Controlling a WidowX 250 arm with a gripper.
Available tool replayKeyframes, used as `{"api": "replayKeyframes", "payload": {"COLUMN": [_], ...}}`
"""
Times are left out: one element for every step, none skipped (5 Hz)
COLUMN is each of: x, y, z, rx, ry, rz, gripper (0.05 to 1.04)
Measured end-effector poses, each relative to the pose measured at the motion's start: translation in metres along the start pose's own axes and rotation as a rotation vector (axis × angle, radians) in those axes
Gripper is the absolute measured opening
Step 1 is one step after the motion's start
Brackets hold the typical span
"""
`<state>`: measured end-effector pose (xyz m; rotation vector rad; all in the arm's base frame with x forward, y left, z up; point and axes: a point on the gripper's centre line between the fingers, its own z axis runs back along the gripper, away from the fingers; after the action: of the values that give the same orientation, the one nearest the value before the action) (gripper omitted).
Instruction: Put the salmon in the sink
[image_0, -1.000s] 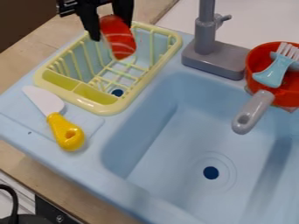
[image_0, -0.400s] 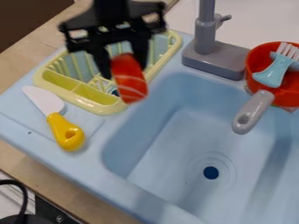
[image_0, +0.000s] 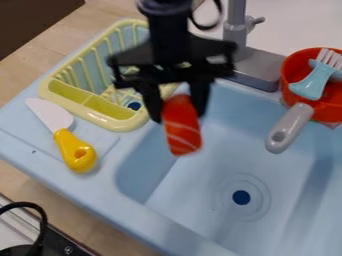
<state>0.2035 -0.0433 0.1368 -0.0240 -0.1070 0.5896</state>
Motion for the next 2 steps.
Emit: {"api": "replayKeyframes", "payload": {"x": [-0.022,-0.018], "y": [-0.012,-0.009], "z": [-0.005,-0.017], "rx": [0.007,0.036], "ry": [0.010,0.014], "rz": [-0.080,-0.055], "gripper": [0.518,0.518]}}
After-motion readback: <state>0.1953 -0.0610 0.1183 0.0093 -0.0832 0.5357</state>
